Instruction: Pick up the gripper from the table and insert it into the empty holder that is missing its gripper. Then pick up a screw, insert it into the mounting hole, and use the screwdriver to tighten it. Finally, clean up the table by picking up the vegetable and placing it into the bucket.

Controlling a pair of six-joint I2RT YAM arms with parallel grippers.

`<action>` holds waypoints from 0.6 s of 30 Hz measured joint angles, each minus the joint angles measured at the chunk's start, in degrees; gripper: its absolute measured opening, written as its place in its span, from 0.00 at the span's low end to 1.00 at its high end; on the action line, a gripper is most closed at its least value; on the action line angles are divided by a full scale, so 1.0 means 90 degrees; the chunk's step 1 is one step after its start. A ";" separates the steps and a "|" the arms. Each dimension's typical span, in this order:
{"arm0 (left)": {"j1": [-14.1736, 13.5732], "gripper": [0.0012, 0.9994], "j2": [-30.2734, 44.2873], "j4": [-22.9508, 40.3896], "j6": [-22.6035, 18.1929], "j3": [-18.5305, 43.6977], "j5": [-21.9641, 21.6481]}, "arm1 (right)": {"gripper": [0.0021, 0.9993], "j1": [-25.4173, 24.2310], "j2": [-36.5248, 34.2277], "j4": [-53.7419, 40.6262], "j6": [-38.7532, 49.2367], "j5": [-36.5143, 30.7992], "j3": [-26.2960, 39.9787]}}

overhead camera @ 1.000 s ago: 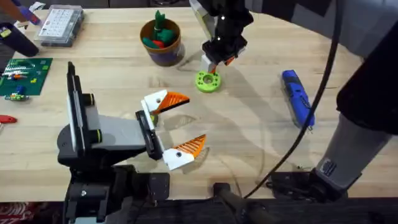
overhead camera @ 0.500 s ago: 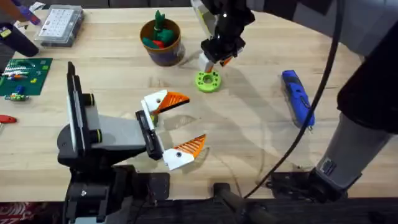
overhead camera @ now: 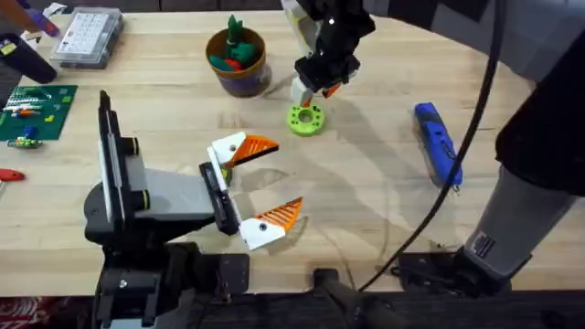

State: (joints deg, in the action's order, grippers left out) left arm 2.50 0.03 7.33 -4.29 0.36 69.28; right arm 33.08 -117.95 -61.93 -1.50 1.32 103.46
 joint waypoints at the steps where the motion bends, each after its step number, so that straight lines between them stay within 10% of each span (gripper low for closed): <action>1: 0.0000 0.99 0.0000 0.0000 0.0002 0.0000 0.0000 | 0.47 0.0000 -0.0012 0.0009 0.0000 0.0000 0.0000; 18: 0.0000 0.99 0.0000 0.0000 0.0001 0.0000 0.0000 | 0.47 -0.0132 -0.0453 0.0066 0.0000 0.0002 0.0000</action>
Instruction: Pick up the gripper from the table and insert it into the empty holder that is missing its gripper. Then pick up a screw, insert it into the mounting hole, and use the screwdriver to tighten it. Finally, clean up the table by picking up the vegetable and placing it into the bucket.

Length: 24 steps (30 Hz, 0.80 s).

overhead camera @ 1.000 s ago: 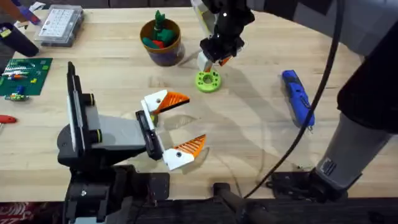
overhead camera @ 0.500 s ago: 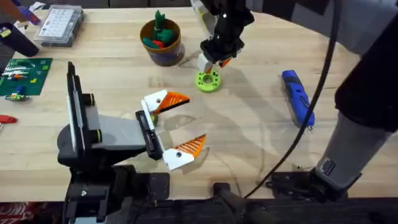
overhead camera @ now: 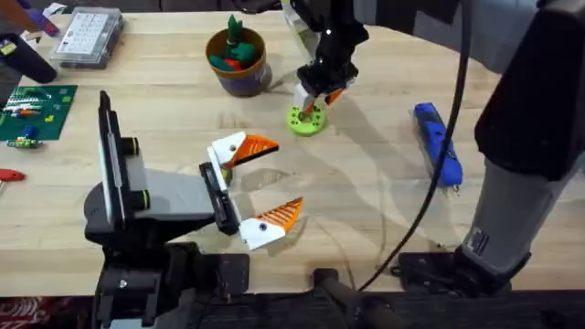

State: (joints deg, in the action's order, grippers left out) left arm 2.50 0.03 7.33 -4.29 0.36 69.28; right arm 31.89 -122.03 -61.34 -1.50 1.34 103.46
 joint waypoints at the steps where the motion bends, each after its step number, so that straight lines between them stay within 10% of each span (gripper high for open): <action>1: 0.0000 0.99 0.0002 0.0000 -0.0001 0.0000 0.0000 | 0.47 -0.0003 -0.0007 0.0003 0.0000 0.0001 0.0000; 24: 0.0000 0.99 0.0000 0.0000 -0.0001 0.0000 0.0000 | 0.47 0.0008 -0.0254 0.0105 0.0000 0.0001 0.0000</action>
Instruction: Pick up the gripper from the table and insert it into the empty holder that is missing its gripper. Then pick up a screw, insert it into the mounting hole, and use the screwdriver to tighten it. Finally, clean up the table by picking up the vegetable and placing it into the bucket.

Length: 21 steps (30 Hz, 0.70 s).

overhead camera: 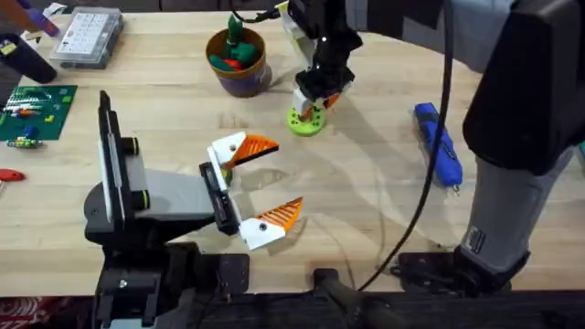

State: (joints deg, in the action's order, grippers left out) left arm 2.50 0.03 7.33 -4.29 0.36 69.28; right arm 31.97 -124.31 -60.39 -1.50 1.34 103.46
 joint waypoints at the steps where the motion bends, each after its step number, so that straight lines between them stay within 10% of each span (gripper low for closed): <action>1: 0.0000 0.99 0.0000 0.0000 0.0000 0.0000 0.0000 | 0.47 0.0000 0.0000 -0.0001 0.0000 0.0000 0.0000; 21: 0.0000 0.99 0.0000 0.0000 0.0002 0.0000 0.0000 | 0.45 0.0000 0.0000 0.0001 0.0000 0.0000 0.0000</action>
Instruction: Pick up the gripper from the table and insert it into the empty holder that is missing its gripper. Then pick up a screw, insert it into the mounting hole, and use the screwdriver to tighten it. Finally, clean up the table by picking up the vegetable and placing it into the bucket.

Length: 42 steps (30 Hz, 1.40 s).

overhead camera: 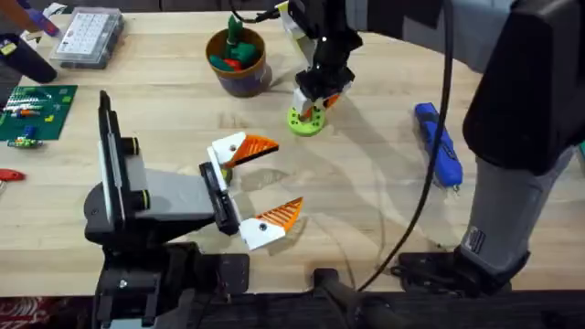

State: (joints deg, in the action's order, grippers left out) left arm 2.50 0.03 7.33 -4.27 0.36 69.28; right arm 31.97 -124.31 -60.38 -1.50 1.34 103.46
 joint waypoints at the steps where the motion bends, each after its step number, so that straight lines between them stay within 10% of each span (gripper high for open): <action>1: 0.0000 0.99 0.0000 0.0000 0.0000 0.0000 0.0000 | 0.43 0.0000 0.0000 0.0000 0.0000 0.0000 0.0000; 22: 0.0000 0.99 0.0002 0.0000 -0.0001 0.0000 0.0000 | 0.22 0.0000 0.0000 -0.0004 0.0024 -0.0002 0.0002; 42: 0.0000 0.99 0.0001 0.0000 -0.0002 0.0000 0.0000 | 0.22 0.0063 0.0000 -0.0206 0.0027 -0.0117 0.0238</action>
State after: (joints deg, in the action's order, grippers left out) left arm 2.50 0.04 7.33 -4.29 0.36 69.28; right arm 32.53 -124.31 -62.24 -1.26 0.30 105.60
